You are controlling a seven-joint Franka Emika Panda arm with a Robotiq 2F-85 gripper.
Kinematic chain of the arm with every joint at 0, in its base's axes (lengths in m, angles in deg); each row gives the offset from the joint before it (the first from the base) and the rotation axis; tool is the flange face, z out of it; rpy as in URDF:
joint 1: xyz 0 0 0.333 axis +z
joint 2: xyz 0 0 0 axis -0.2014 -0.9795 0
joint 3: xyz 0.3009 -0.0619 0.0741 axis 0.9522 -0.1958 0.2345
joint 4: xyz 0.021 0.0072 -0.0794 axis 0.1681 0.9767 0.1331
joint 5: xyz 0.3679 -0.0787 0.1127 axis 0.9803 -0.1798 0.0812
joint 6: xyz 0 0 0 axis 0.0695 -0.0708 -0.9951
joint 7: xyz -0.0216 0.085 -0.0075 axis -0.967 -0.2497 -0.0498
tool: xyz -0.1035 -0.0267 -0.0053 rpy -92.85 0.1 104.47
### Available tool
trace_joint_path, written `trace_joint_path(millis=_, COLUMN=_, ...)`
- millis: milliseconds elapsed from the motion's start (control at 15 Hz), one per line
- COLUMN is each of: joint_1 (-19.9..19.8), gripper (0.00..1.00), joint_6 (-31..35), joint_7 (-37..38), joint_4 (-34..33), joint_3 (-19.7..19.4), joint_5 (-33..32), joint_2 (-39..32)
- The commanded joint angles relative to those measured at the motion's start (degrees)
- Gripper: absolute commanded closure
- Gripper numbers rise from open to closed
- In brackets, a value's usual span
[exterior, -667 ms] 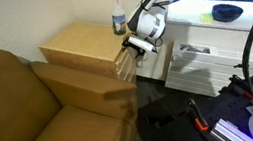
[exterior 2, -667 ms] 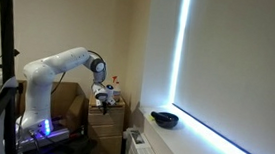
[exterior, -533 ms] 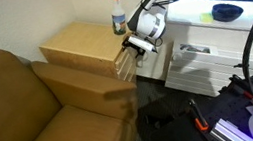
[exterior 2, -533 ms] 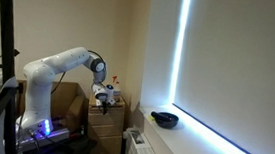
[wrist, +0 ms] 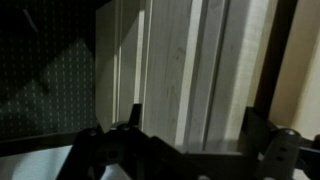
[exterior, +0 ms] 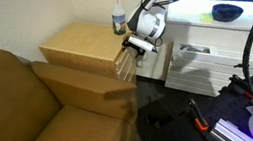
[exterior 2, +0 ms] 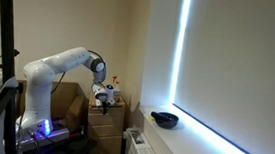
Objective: Open the top drawer of the cabinet.
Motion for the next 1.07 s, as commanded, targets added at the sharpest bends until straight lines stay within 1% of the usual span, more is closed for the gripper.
trace_joint_path(millis=0, joint_1=3.0, gripper=0.00, joint_6=-5.1, joint_7=3.1, joint_4=-1.9, joint_3=-3.8, joint_5=0.9, joint_2=0.9)
trace_joint_path(millis=67, joint_1=3.9, gripper=0.00, joint_6=-8.6, joint_7=4.4, joint_4=-2.6, joint_3=-5.6, joint_5=0.6, joint_2=1.2)
trace_joint_path(millis=133, joint_1=4.6, gripper=0.00, joint_6=-10.2, joint_7=5.5, joint_4=-3.1, joint_3=-7.2, joint_5=0.7, joint_2=1.3)
trace_joint_path(millis=200, joint_1=4.0, gripper=0.00, joint_6=-10.8, joint_7=5.3, joint_4=-3.4, joint_3=-7.0, joint_5=0.8, joint_2=1.0)
trace_joint_path(millis=267, joint_1=3.7, gripper=0.00, joint_6=-14.5, joint_7=6.1, joint_4=-4.8, joint_3=-7.5, joint_5=1.1, joint_2=1.0)
trace_joint_path(millis=400, joint_1=5.5, gripper=0.00, joint_6=-23.2, joint_7=8.9, joint_4=-8.3, joint_3=-11.0, joint_5=1.0, joint_2=1.0)
trace_joint_path(millis=533, joint_1=7.2, gripper=0.00, joint_6=-30.1, joint_7=11.5, joint_4=-11.0, joint_3=-14.5, joint_5=0.7, joint_2=1.0)
trace_joint_path(millis=667, joint_1=9.4, gripper=0.00, joint_6=-34.2, joint_7=14.3, joint_4=-13.5, joint_3=-17.6, joint_5=0.2, joint_2=0.2)
trace_joint_path(millis=733, joint_1=10.6, gripper=0.00, joint_6=-34.6, joint_7=16.0, joint_4=-13.9, joint_3=-19.4, joint_5=-0.1, joint_2=0.2)
trace_joint_path(millis=800, joint_1=11.4, gripper=0.00, joint_6=-32.9, joint_7=16.6, joint_4=-12.6, joint_3=-20.8, joint_5=-0.1, joint_2=0.1)
trace_joint_path(millis=867, joint_1=12.1, gripper=0.00, joint_6=-30.4, joint_7=16.8, joint_4=-10.8, joint_3=-21.9, joint_5=0.1, joint_2=0.2)
trace_joint_path(millis=933, joint_1=11.9, gripper=0.00, joint_6=-26.9, joint_7=15.2, joint_4=-7.6, joint_3=-22.2, joint_5=0.8, joint_2=0.6)
trace_joint_path(millis=1000, joint_1=12.4, gripper=0.00, joint_6=-24.8, joint_7=14.8, joint_4=-6.2, joint_3=-22.5, joint_5=1.4, joint_2=1.0)
